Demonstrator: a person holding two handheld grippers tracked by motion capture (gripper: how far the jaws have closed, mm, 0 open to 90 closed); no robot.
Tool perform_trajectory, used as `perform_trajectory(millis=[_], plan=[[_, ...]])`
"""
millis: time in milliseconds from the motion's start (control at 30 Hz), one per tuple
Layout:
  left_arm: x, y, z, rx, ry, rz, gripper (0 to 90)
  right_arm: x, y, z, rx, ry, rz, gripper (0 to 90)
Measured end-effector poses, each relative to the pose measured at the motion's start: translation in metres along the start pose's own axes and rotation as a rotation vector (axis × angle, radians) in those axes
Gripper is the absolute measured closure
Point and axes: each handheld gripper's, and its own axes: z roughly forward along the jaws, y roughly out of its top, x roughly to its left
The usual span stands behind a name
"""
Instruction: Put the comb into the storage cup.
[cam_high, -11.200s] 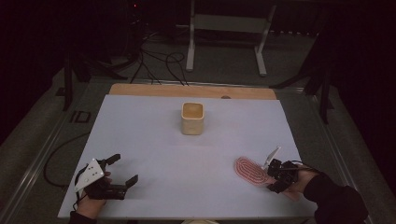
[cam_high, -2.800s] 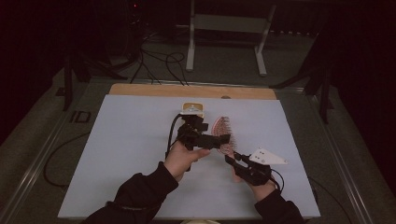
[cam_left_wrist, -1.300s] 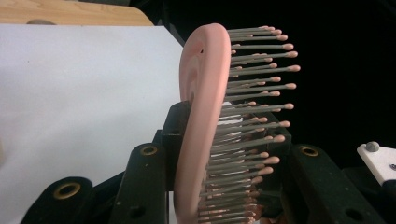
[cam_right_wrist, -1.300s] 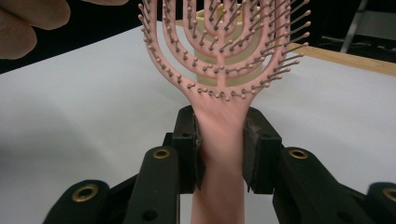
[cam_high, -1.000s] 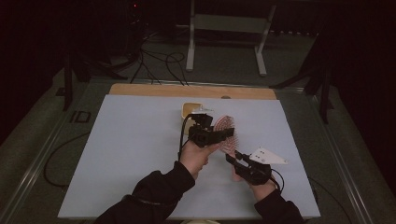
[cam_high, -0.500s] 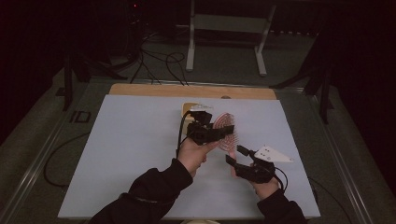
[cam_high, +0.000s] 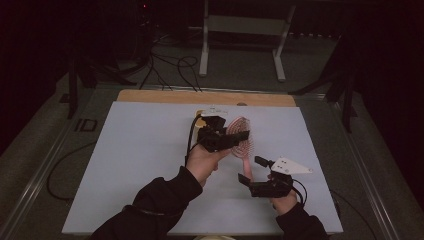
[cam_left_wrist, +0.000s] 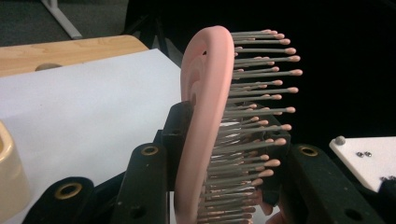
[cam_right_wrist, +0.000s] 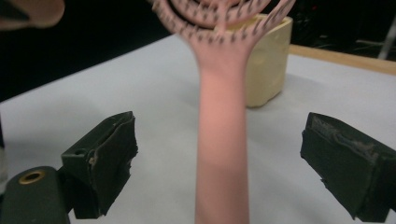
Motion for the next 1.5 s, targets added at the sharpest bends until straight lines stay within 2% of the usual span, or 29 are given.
perform_trajectory(millis=[233,567,700,1000,1500], plan=[[0.001,0.002,-0.008,-0.006,-0.002,0.034,65.4,0.002,-0.001,0.0,0.03,0.006,-0.02,10.0],[0.011,0.003,-0.022,-0.007,-0.001,0.067,65.5,0.0,-0.002,-0.009,0.032,0.003,-0.029,10.0],[0.014,0.003,-0.026,-0.004,0.019,0.076,65.5,-0.001,-0.004,-0.013,0.035,0.005,-0.033,10.0],[0.022,0.003,-0.034,-0.008,0.031,0.085,65.6,-0.003,-0.011,-0.022,0.042,0.004,-0.032,10.0],[0.034,0.015,-0.057,-0.068,0.06,0.12,65.6,-0.007,-0.018,-0.034,0.044,-0.014,-0.015,10.3]])
